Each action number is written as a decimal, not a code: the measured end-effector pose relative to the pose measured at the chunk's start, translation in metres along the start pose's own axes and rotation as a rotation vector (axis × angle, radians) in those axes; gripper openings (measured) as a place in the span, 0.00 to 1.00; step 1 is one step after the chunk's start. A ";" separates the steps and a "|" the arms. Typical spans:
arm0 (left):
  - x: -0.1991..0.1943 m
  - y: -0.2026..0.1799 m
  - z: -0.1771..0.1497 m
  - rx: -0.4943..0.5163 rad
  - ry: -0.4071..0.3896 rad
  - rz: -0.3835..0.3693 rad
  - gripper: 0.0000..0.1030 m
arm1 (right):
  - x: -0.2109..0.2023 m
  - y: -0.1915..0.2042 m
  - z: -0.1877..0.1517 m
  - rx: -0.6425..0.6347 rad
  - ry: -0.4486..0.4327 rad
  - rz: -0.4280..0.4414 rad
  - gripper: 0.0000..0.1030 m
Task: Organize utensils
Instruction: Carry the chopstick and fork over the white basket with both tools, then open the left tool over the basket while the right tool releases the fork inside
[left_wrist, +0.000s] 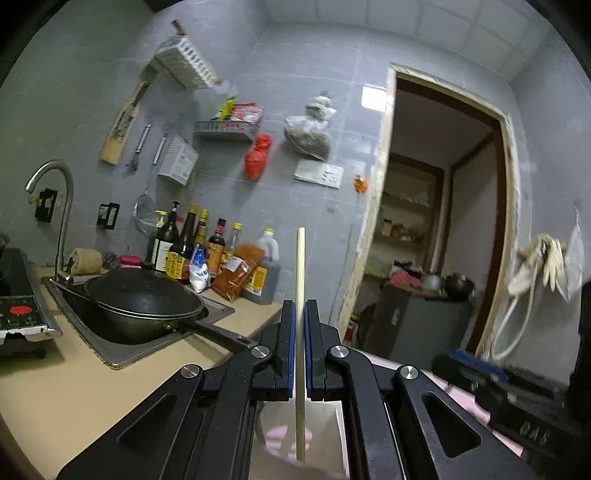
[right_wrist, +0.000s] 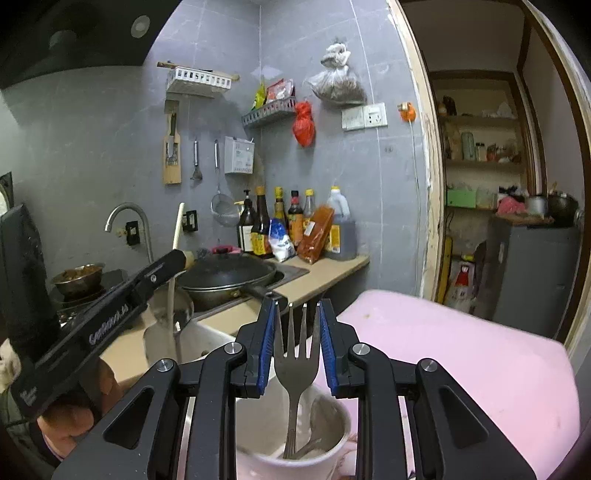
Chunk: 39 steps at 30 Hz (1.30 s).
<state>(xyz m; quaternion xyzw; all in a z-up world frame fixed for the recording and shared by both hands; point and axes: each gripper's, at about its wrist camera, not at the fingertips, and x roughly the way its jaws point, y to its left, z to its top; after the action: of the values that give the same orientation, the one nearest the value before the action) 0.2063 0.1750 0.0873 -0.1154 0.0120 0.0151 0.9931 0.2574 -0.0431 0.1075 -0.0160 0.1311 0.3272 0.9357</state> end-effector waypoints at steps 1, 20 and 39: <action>0.001 -0.001 -0.002 0.010 0.013 -0.005 0.03 | -0.001 0.000 -0.001 0.005 0.000 0.004 0.21; -0.020 -0.032 0.007 0.031 0.210 -0.016 0.61 | -0.059 -0.018 0.017 0.026 -0.086 -0.201 0.89; -0.072 -0.119 -0.027 0.223 0.194 -0.081 0.90 | -0.162 -0.080 -0.031 -0.090 0.035 -0.605 1.00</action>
<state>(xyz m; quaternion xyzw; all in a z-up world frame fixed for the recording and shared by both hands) 0.1380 0.0508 0.0899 -0.0057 0.1051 -0.0377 0.9937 0.1771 -0.2079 0.1150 -0.1012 0.1217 0.0387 0.9866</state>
